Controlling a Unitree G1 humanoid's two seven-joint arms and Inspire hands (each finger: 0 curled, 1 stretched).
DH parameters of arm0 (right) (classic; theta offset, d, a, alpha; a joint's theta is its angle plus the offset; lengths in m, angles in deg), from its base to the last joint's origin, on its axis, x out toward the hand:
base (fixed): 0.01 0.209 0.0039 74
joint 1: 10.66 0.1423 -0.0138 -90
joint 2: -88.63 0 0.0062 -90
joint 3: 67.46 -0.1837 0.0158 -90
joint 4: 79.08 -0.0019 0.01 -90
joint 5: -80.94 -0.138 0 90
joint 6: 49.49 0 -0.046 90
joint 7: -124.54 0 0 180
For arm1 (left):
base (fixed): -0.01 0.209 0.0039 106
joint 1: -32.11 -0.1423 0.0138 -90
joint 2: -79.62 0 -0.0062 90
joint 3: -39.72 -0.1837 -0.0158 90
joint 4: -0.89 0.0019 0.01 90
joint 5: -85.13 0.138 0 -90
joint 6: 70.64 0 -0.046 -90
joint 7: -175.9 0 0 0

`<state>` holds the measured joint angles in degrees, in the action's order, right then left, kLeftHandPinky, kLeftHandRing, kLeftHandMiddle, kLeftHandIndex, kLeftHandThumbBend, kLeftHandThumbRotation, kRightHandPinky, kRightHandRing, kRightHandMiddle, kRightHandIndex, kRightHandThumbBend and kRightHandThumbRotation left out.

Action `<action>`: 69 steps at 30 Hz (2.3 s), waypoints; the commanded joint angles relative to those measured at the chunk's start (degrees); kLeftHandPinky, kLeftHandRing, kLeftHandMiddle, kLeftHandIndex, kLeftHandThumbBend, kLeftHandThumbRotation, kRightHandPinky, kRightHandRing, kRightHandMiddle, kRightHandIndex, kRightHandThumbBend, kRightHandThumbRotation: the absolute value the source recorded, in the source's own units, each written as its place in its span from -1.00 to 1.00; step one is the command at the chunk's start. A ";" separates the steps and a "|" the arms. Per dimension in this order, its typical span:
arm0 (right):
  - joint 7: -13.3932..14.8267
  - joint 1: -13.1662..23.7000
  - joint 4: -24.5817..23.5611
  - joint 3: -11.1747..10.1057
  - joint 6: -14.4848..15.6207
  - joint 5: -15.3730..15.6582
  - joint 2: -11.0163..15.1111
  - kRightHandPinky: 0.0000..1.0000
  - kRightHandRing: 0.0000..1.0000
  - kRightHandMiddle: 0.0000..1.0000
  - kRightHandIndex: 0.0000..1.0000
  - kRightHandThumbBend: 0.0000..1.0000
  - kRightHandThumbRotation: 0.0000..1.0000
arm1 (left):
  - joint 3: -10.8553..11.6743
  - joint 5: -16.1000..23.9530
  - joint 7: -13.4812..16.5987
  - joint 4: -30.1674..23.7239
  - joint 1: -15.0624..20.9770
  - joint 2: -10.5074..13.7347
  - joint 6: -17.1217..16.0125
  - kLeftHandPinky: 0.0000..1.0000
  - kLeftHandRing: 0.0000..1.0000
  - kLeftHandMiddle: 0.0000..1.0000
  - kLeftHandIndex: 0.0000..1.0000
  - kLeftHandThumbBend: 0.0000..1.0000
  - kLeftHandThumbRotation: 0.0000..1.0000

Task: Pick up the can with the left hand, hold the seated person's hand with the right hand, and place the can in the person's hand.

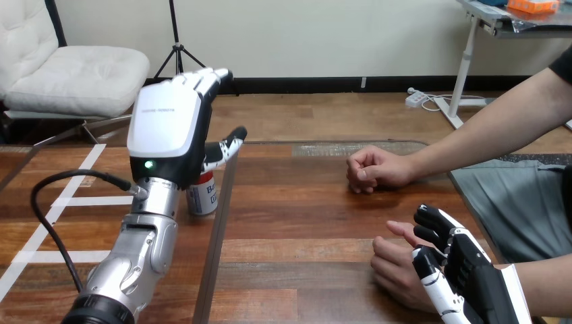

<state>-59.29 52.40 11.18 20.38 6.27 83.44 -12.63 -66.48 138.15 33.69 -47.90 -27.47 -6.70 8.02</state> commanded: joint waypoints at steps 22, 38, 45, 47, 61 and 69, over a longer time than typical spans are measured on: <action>0.18 2.22 -0.67 0.40 -0.43 -0.21 -0.22 0.56 0.68 0.71 0.67 0.11 0.28 | -2.08 -7.00 -4.07 11.70 7.62 -1.25 -0.27 0.35 0.56 0.61 0.58 0.07 -0.26; 0.65 2.38 -0.38 0.24 -1.19 0.56 0.06 0.58 0.68 0.71 0.67 0.11 0.29 | -3.78 -9.06 -7.42 13.65 8.10 -1.11 0.72 0.41 0.58 0.63 0.60 0.18 -0.08; 0.35 2.34 -0.46 0.37 -1.07 -0.03 -0.02 0.59 0.69 0.71 0.67 0.10 0.29 | -3.78 -10.15 -8.50 16.17 9.00 -1.42 0.58 0.42 0.59 0.65 0.63 0.26 -0.10; 0.31 2.32 -0.50 0.41 -1.03 -0.15 -0.05 0.59 0.69 0.71 0.67 0.10 0.28 | -3.74 -10.61 -9.05 16.68 9.21 -1.47 0.49 0.42 0.60 0.66 0.64 0.27 -0.12; 0.46 2.11 -0.80 0.52 -0.84 -0.42 -0.41 0.59 0.69 0.71 0.67 0.10 0.27 | -4.22 -12.52 -11.89 21.32 10.89 -2.09 0.35 0.47 0.65 0.69 0.68 0.32 -0.07; 1.06 1.86 -1.00 0.31 -0.97 0.23 -0.51 0.58 0.68 0.71 0.67 0.09 0.26 | -4.22 -12.93 -11.98 22.16 10.70 -2.53 -0.14 0.47 0.65 0.68 0.67 0.32 -0.06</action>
<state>-58.60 52.36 11.18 20.38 6.20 83.55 -12.69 -70.09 126.03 21.69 -26.22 -21.38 -9.07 8.48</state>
